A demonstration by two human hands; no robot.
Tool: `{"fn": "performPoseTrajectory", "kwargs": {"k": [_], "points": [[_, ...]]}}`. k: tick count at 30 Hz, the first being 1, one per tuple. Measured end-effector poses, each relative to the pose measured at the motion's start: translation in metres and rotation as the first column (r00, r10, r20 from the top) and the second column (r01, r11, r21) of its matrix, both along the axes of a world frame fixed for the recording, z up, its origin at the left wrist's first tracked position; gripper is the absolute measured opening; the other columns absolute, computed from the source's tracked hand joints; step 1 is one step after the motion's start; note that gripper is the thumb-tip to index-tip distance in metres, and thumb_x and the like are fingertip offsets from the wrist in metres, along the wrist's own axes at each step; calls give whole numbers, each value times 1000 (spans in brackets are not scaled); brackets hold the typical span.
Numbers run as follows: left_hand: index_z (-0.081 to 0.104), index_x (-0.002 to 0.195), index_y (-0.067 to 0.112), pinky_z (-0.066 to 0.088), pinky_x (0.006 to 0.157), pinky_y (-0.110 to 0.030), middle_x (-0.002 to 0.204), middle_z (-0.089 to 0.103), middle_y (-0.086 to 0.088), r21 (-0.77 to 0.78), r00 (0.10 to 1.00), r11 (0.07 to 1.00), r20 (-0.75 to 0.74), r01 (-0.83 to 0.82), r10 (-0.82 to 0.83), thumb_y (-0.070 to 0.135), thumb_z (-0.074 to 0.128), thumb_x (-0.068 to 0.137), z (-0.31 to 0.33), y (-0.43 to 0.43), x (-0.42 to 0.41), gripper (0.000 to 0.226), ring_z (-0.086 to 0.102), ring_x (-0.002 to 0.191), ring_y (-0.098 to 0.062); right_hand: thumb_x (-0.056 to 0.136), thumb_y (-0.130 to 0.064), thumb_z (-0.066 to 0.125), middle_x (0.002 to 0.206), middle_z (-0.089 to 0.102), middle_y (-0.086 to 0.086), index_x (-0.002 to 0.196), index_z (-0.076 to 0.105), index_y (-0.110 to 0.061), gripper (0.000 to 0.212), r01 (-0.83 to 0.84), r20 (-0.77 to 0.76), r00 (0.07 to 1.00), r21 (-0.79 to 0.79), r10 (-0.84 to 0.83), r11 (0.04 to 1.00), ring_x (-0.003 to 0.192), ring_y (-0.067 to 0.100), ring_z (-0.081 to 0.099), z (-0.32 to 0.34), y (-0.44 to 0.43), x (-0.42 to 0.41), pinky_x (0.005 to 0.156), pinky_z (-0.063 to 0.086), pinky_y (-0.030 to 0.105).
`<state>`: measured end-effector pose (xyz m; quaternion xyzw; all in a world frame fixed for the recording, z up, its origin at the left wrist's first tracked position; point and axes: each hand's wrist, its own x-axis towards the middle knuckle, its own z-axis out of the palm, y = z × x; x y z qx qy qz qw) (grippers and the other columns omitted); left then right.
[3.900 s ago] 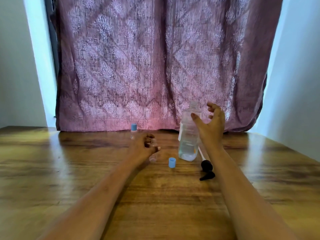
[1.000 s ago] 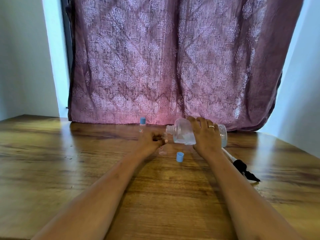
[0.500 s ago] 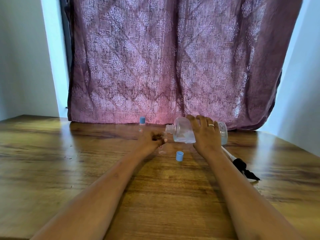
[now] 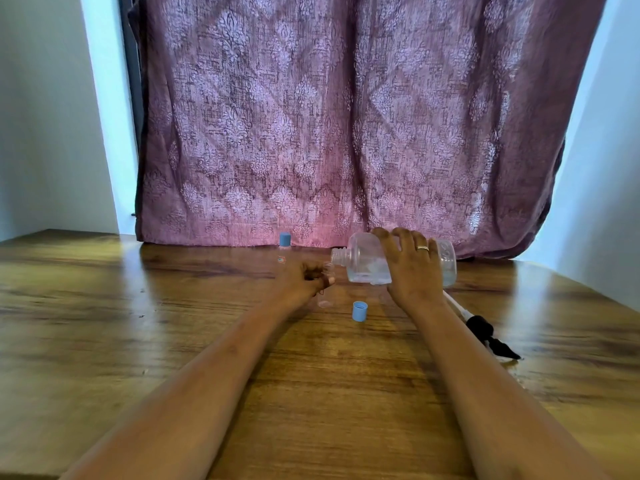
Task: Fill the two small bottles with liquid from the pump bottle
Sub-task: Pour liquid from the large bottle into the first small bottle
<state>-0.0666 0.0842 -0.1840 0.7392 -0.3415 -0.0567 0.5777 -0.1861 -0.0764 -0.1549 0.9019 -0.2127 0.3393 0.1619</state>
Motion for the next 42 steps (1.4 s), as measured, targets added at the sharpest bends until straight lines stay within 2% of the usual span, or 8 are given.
{"fn": "performPoseTrajectory", "kwargs": {"k": [6, 9, 13, 20, 25, 31, 37, 42], "points": [[64, 112, 6, 54, 74, -22, 94, 69, -3, -11, 1000, 1000, -8, 16, -16, 19, 72, 80, 1, 0, -1, 35, 63, 79, -8, 66, -2, 70, 136, 39, 10, 137, 20, -32, 92, 4, -2, 1000, -11, -4, 1000, 127, 35, 37, 1, 0, -1, 109, 29, 51], [63, 114, 6, 54, 82, -26, 101, 69, -5, -23, 1000, 1000, -23, 10, -10, 18, 72, 80, 0, 0, -2, 38, 63, 88, -13, 65, -3, 71, 137, 38, 9, 137, 18, -33, 94, 4, -9, 1000, -7, -4, 1000, 128, 34, 35, 1, 0, -1, 110, 28, 51], [63, 114, 6, 54, 84, -29, 103, 69, -7, -16, 1000, 1000, -16, 7, -7, 18, 72, 80, 1, 0, -2, 38, 64, 94, -18, 66, -2, 70, 138, 37, 10, 138, 17, -33, 94, 2, -15, 1000, -5, -2, 1000, 129, 34, 34, 2, 1, -2, 110, 26, 51], [63, 113, 7, 53, 90, -32, 100, 68, -3, -14, 1000, 1000, -28, 1, -1, 18, 73, 79, 1, 0, -2, 37, 64, 94, -15, 64, 2, 68, 136, 39, 11, 135, 16, -32, 94, -4, 2, 1000, -21, 4, 1000, 126, 35, 37, 1, 0, -1, 109, 29, 52], [67, 107, 9, 52, 85, -28, 91, 69, 2, -4, 1000, 1000, 5, 2, -2, 17, 72, 80, 4, 1, -5, 28, 62, 83, -7, 63, 4, 67, 134, 42, 12, 135, 21, -31, 92, -9, 22, 1000, -26, 10, 1000, 125, 36, 39, 1, 1, -1, 108, 30, 52], [68, 101, 8, 49, 58, -9, 77, 65, 10, -31, 1000, 999, -9, 19, -19, 12, 70, 81, 5, 1, -8, 21, 59, 69, 1, 64, 6, 65, 135, 42, 12, 136, 23, -31, 91, -13, 30, 999, -15, 13, 1000, 126, 37, 39, 0, 0, -2, 108, 30, 52], [67, 107, 5, 54, 70, -16, 85, 68, 4, -38, 1000, 999, -20, 18, -19, 12, 71, 80, 4, 1, -6, 28, 62, 76, -2, 63, 8, 64, 135, 42, 12, 134, 20, -31, 92, -12, 40, 999, -29, 13, 1000, 125, 38, 39, 1, 1, -1, 107, 30, 54], [66, 106, 8, 52, 66, -13, 84, 67, 7, -30, 1000, 999, -12, 26, -26, 12, 70, 81, 5, 1, -7, 26, 61, 76, 0, 66, 8, 63, 138, 38, 11, 137, 19, -31, 93, -7, 27, 1000, -25, 7, 1000, 129, 36, 35, 2, 2, -3, 111, 25, 53]]}}
